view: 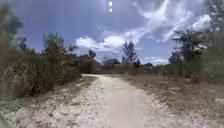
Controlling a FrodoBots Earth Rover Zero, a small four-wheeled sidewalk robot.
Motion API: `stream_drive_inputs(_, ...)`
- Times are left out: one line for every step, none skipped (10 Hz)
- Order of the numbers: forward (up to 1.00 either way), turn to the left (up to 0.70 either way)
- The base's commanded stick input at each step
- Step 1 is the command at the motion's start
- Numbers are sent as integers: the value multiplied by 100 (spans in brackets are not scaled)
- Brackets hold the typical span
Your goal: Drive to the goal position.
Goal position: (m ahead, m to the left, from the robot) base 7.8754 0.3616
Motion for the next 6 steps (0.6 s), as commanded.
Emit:
stream_drive_inputs(50, 0)
stream_drive_inputs(50, 0)
stream_drive_inputs(50, 0)
stream_drive_inputs(50, 0)
stream_drive_inputs(50, 0)
stream_drive_inputs(50, 0)
